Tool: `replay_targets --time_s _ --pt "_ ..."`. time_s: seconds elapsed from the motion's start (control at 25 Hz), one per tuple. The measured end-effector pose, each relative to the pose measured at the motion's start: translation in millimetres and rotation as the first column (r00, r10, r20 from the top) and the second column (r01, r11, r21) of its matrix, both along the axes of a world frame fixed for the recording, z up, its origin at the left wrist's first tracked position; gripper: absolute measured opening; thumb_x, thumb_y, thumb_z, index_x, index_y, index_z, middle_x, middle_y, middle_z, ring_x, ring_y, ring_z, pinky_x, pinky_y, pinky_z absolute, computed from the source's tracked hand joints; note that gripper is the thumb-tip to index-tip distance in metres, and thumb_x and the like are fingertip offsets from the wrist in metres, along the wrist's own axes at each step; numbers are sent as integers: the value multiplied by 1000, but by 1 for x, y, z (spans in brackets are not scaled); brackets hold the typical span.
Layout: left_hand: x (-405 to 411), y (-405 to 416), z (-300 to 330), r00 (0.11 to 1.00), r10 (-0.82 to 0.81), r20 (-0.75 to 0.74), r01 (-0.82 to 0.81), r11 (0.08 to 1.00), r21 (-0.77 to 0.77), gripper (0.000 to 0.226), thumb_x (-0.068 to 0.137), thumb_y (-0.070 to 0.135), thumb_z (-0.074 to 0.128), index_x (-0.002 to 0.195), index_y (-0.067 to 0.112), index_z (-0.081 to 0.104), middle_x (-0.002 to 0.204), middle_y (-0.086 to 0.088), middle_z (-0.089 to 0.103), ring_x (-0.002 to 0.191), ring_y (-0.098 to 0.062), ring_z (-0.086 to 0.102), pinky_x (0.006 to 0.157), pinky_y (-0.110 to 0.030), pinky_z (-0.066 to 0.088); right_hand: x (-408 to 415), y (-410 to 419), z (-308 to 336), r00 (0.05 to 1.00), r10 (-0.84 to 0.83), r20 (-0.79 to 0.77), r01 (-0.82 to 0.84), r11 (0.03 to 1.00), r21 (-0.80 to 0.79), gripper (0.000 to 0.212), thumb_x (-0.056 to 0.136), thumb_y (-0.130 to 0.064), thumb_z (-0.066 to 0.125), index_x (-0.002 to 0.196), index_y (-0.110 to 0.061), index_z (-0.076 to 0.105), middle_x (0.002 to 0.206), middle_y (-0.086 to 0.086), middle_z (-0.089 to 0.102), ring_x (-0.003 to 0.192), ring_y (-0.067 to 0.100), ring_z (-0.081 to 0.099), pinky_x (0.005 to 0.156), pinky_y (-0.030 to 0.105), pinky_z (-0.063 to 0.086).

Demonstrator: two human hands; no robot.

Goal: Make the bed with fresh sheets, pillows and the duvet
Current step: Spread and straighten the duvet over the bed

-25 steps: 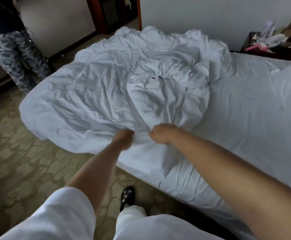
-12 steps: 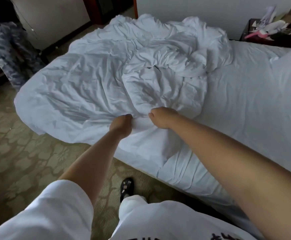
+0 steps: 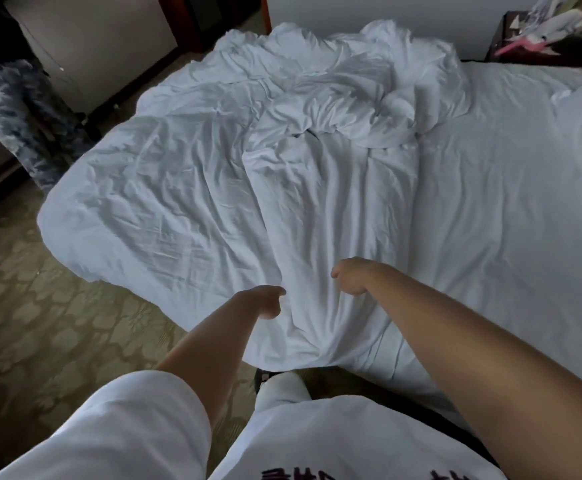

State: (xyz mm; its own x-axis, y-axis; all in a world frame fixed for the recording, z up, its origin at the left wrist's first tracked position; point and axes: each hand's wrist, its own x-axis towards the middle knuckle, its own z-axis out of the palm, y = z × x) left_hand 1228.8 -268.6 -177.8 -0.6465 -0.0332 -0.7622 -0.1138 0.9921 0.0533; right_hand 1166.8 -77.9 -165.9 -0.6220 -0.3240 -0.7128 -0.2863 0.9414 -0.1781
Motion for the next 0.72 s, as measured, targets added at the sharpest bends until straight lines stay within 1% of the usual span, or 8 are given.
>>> replay_targets --time_s 0.08,0.2,0.36,0.44,0.52,0.56,0.64,0.72 --pt "-21 2 8 998 1 -58 0 1000 18 67 90 -3 31 151 24 21 157 -3 24 142 -21 26 114 -34 28 -9 1 5 999 -34 -10 34 998 -45 46 97 -5 32 143 -7 38 144 12 41 124 28 48 94 31 44" --pt "-56 4 10 995 -29 -99 34 998 57 66 90 -1 33 151 23 22 156 -3 25 142 -21 27 114 -32 27 -33 1 9 987 -161 6 160 978 -134 59 96 -6 33 152 -22 20 152 9 30 126 28 46 74 29 41" --pt "-117 1 -6 990 -68 -126 81 992 97 63 93 1 36 152 19 20 155 -8 27 142 -23 27 115 -33 25 -75 -4 -3 963 -262 -59 246 948 -201 56 96 -10 33 150 -22 22 144 9 41 119 27 51 82 30 40" --pt "-145 3 -16 989 -72 -131 88 988 124 62 94 5 37 152 19 19 155 -8 27 142 -23 26 114 -33 24 -96 -5 -18 955 -287 -70 271 945 -184 50 96 -10 35 146 -17 29 137 10 46 115 27 52 79 31 40" --pt "-171 6 -30 991 -88 -103 104 980 169 61 95 8 39 152 18 19 155 -8 25 142 -23 26 115 -33 24 -117 -6 -34 948 -312 -57 302 943 -141 43 97 -12 36 140 -14 34 134 10 45 113 28 51 78 32 39" --pt "-187 9 -39 991 -103 -89 118 976 180 60 95 9 39 152 17 19 155 -8 25 142 -23 25 115 -33 23 -131 -6 -45 939 -338 -68 328 936 -127 42 98 -14 36 140 -14 35 134 10 44 114 28 50 80 33 40" --pt "-214 15 -55 988 -136 -70 148 966 212 60 95 9 39 151 16 20 156 -8 23 143 -23 23 116 -33 22 -154 -3 -64 905 -410 -111 397 910 -122 43 99 -18 37 142 -15 34 137 10 40 120 28 46 90 37 42" --pt "-240 23 -71 986 -149 -69 162 955 249 60 95 10 40 151 15 20 156 -9 23 143 -23 24 115 -32 21 -172 2 -80 852 -500 -152 490 866 -102 47 99 -22 39 144 -17 30 141 11 35 125 29 41 98 40 39"
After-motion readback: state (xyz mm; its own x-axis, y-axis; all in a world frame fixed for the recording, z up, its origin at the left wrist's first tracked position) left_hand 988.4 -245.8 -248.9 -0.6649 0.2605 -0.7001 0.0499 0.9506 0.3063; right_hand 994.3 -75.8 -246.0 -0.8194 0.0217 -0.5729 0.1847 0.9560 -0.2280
